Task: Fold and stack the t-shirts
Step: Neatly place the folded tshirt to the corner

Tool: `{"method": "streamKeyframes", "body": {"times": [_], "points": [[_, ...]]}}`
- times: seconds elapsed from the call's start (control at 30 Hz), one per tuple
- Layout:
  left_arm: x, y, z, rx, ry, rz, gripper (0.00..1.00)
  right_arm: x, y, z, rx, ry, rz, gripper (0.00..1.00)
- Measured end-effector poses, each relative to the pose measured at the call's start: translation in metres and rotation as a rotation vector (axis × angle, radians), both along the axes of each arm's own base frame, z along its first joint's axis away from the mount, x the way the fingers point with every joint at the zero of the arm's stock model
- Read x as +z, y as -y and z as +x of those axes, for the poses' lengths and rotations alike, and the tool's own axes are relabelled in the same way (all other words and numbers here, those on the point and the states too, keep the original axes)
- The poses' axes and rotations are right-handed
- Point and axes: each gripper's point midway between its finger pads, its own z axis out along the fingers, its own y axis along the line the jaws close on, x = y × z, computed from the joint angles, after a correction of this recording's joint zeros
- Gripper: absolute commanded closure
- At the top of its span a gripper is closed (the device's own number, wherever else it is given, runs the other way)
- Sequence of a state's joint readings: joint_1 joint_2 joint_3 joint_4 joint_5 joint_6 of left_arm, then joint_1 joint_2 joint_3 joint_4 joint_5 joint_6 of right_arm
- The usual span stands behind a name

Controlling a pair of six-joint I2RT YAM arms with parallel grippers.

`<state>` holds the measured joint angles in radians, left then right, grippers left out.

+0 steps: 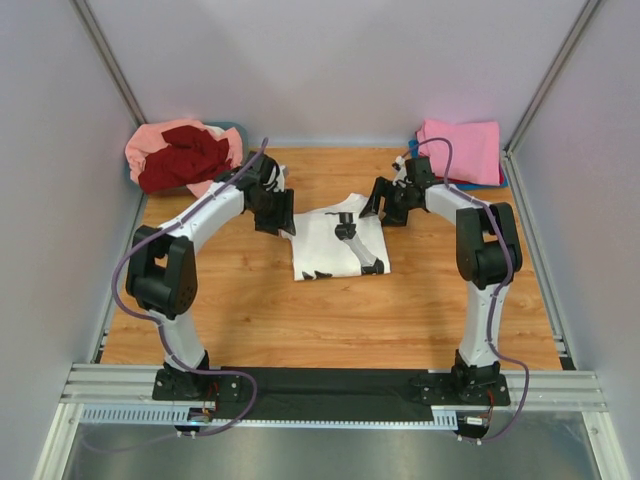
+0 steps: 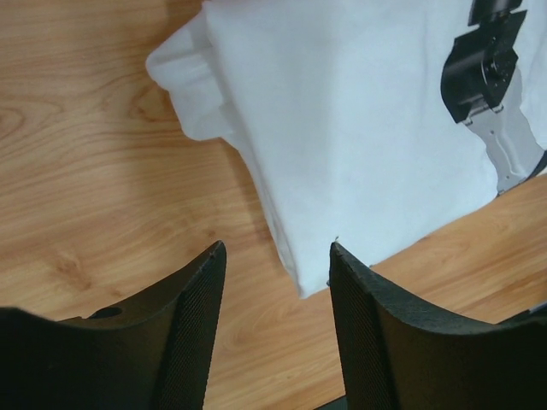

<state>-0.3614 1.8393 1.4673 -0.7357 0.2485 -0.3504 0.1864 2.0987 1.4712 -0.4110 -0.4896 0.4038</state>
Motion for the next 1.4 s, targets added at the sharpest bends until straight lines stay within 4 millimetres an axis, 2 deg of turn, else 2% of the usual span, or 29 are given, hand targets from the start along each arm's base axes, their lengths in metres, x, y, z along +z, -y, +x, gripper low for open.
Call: {"method": "streamKeyframes", "body": {"times": [0.2, 0.23, 0.3, 0.33, 0.4, 0.43, 0.63, 0.73, 0.83, 0.9, 1.1, 1.27, 1.4], "points": [[0.037, -0.005, -0.02, -0.027, 0.087, -0.01, 0.41, -0.002, -0.029, 0.013, 0.041, 0.034, 0.119, 0.46], [0.045, -0.007, -0.025, -0.028, 0.105, -0.01, 0.41, -0.003, -0.034, 0.012, 0.046, 0.035, 0.135, 0.55], [0.059, -0.014, -0.033, -0.03, 0.138, -0.006, 0.41, -0.008, -0.042, 0.008, 0.053, 0.029, 0.161, 0.64], [0.065, -0.018, -0.039, -0.032, 0.156, -0.001, 0.41, -0.01, -0.045, 0.004, 0.057, 0.018, 0.179, 0.74], [0.073, -0.024, -0.051, -0.033, 0.175, 0.004, 0.41, -0.014, -0.049, -0.002, 0.058, 0.002, 0.205, 0.86], [0.076, -0.028, -0.059, -0.035, 0.18, 0.005, 0.41, -0.016, -0.052, -0.006, 0.061, -0.009, 0.224, 1.0], [0.071, -0.049, -0.106, -0.036, 0.166, 0.024, 0.41, -0.014, -0.057, -0.011, 0.067, -0.033, 0.294, 1.0], [0.072, -0.058, -0.124, -0.026, 0.184, 0.03, 0.41, -0.012, -0.053, -0.008, 0.06, -0.034, 0.299, 1.0], [0.08, -0.068, -0.14, -0.016, 0.224, 0.027, 0.41, 0.0, -0.044, 0.002, 0.055, -0.035, 0.264, 1.0], [0.087, -0.073, -0.148, -0.008, 0.258, 0.024, 0.4, 0.015, -0.035, 0.017, 0.049, 0.002, 0.234, 1.0], [0.104, -0.088, -0.169, 0.019, 0.347, 0.026, 0.38, 0.084, 0.009, 0.066, 0.002, 0.168, 0.156, 1.0], [0.117, -0.095, -0.176, 0.038, 0.423, 0.013, 0.38, 0.132, 0.044, 0.095, -0.05, 0.265, 0.107, 1.0], [0.117, -0.099, -0.177, 0.055, 0.468, 0.01, 0.35, 0.164, 0.065, 0.115, -0.079, 0.337, 0.074, 1.0]]}}
